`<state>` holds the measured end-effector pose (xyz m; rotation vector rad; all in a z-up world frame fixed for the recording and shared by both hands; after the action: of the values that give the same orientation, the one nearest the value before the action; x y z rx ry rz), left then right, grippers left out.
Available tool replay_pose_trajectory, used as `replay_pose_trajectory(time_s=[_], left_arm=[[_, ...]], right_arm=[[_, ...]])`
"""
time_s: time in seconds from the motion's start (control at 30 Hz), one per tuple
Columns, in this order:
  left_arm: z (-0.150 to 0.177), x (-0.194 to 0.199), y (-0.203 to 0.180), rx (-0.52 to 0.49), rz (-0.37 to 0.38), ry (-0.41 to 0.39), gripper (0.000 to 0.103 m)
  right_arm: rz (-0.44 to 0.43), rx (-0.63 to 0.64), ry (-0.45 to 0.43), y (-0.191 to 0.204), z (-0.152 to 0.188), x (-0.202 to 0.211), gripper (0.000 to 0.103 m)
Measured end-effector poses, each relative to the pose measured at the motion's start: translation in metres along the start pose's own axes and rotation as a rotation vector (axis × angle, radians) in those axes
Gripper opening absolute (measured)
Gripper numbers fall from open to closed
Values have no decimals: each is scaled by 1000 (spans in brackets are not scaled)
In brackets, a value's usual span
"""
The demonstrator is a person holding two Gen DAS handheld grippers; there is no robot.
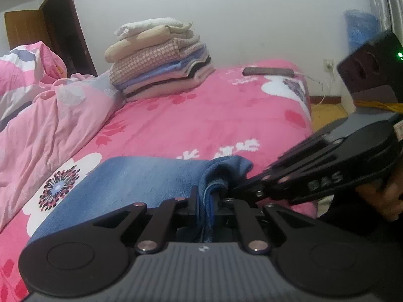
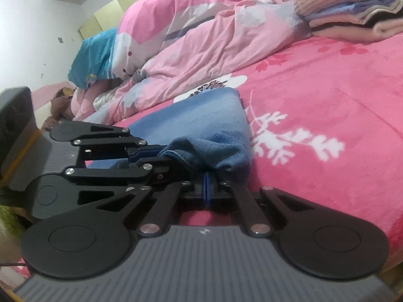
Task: Fold clothes
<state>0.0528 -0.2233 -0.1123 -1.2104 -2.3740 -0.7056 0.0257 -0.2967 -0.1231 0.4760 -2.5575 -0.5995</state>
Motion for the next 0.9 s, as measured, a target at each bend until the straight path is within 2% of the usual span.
replay_pose_trajectory(time_s=[0.13, 0.27, 0.4, 0.53, 0.7, 0.9], left_arm=[[0, -1, 1, 22, 4, -5, 8], [-1, -1, 2, 26, 7, -11, 9], [-1, -1, 2, 21, 8, -10, 11], [0, -4, -1, -5, -2, -4, 15], [-3, -4, 5, 70, 10, -17, 11], [-8, 2, 12, 136, 29, -53, 10]], right_arm=[[-58, -61, -50, -2, -5, 34, 5], [22, -123, -114, -32, -16, 60, 5], [57, -191, -94, -55, -17, 54, 5], [24, -219, -38, -59, -11, 35, 5], [-52, -176, 34, -42, -5, 25, 5], [-129, -154, 54, -26, -8, 16, 5]])
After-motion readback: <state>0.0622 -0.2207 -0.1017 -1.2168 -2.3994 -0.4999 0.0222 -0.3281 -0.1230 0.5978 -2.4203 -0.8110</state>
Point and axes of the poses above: each gripper's, at about its wrist camera, not at the fingertips, and x roughly against the way its jaws point, y to its left, z to its underside, the point moved 10 cm from there along -x, roughly the way its jaws point, and after that the axes turned 3 degrees about -y, right-handed, at the moved point
